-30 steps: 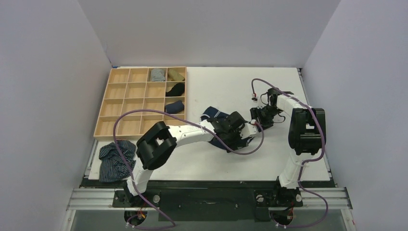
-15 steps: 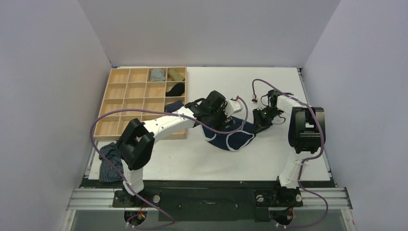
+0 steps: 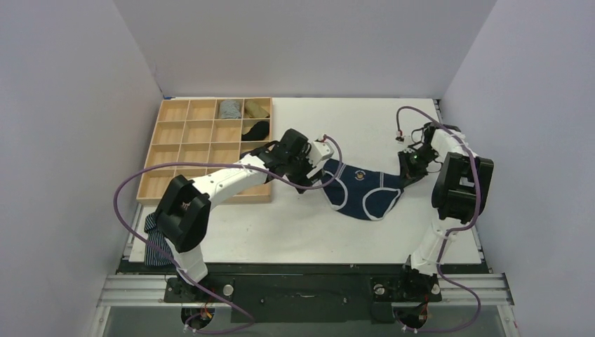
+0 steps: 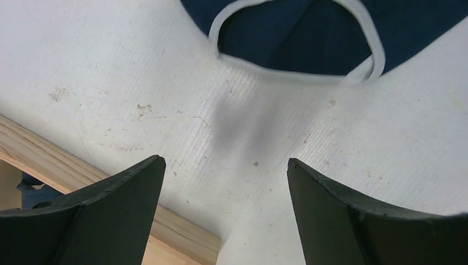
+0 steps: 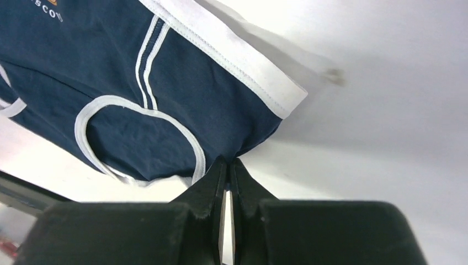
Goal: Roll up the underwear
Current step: Fold the underwear at the center of the board.
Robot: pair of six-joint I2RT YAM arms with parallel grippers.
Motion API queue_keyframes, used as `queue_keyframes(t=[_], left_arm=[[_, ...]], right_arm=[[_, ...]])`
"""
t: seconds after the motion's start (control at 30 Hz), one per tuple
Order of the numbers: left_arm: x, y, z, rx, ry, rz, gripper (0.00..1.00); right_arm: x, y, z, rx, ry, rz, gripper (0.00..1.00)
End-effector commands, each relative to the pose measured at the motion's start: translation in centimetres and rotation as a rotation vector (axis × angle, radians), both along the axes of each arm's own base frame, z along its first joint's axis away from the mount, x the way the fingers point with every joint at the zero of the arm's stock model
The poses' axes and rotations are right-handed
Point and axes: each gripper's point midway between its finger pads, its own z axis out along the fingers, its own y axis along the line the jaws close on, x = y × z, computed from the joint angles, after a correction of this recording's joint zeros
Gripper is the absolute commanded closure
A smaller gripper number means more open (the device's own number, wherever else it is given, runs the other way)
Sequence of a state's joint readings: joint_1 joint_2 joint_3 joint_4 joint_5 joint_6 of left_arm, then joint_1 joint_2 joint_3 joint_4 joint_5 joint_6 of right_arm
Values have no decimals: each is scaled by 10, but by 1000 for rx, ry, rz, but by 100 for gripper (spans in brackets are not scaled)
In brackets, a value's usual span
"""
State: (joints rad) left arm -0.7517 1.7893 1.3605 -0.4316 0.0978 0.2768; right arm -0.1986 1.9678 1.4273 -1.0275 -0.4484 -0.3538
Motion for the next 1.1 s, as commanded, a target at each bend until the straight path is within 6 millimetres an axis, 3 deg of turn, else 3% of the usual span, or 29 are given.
queue_keyframes(t=[0.0, 0.1, 0.2, 0.37, 0.53, 0.67, 0.83, 1.07], left_arm=[[-7, -1, 24, -53, -21, -22, 20], [-9, 0, 23, -52, -17, -24, 20], [-10, 0, 22, -51, -9, -24, 20], [-11, 2, 22, -50, -4, -21, 19], [-11, 8, 27, -53, -11, -12, 19], [-10, 16, 32, -55, -19, 0, 19], [-9, 32, 39, -53, -37, 24, 19], [-15, 61, 36, -30, -40, 67, 19]], right_arm=[[-7, -46, 19, -145, 43, 59, 100], [-2, -54, 32, -216, 28, 69, 100], [10, -45, 45, -261, -3, 81, 100], [35, 5, 61, -307, -69, 140, 100], [52, 66, 74, -324, -128, 223, 100], [57, 106, 81, -317, -147, 286, 100], [60, 146, 69, -310, -131, 352, 100], [47, 193, 54, -319, -118, 462, 100]])
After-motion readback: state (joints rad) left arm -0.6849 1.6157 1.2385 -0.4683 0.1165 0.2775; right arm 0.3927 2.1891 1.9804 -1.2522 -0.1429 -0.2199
